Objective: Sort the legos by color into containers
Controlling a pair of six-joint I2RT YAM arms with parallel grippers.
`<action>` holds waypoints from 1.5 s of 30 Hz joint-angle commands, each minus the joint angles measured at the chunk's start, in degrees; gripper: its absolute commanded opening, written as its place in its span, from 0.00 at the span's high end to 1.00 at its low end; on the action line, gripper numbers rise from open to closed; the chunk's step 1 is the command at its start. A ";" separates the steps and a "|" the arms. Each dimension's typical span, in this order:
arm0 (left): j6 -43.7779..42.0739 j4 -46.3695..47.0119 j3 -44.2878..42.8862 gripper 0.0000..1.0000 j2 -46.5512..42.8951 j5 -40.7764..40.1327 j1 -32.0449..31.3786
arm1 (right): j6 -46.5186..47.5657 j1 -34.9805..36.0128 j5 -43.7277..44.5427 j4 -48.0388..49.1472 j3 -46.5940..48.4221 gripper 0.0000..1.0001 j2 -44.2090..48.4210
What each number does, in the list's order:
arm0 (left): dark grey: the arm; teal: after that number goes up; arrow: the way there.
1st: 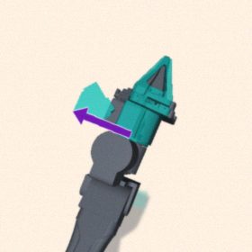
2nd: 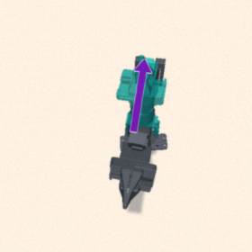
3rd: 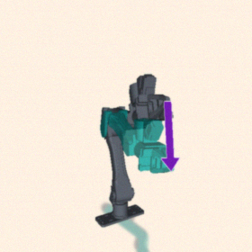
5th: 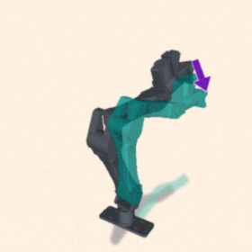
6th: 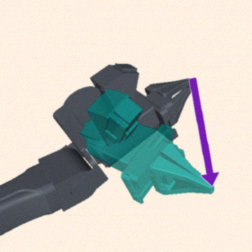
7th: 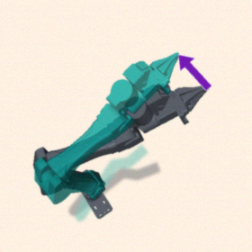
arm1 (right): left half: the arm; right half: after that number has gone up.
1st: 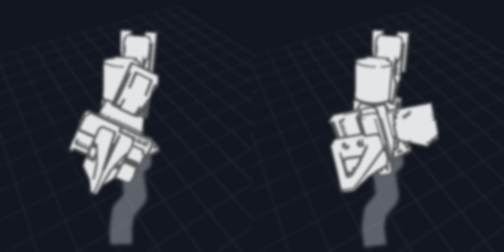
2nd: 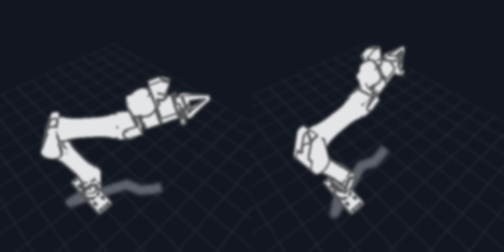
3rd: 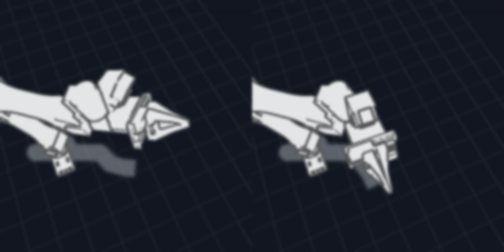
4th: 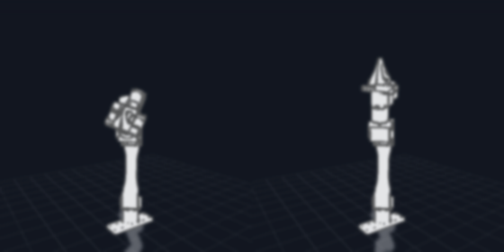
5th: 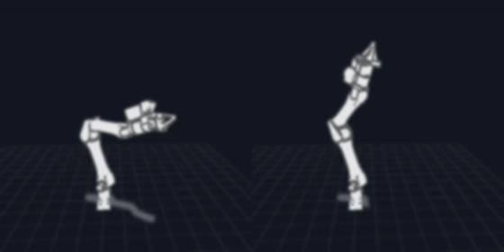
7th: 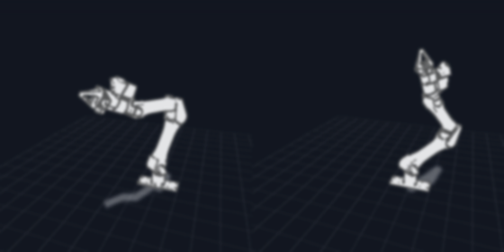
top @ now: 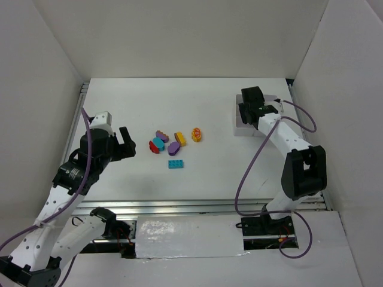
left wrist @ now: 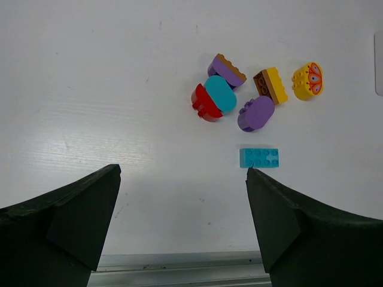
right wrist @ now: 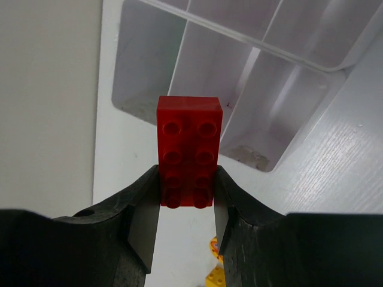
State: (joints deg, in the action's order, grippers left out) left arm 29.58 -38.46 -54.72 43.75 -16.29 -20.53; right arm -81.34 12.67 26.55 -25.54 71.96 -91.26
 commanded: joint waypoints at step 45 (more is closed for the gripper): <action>-4.80 5.06 0.67 0.00 -0.59 10.23 0.67 | -2.68 -4.67 -4.39 3.65 6.61 0.52 -11.22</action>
State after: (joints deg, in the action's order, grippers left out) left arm 25.65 -35.59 -54.00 43.64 -7.09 -20.25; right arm -83.20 8.58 21.93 -23.53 79.07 -102.10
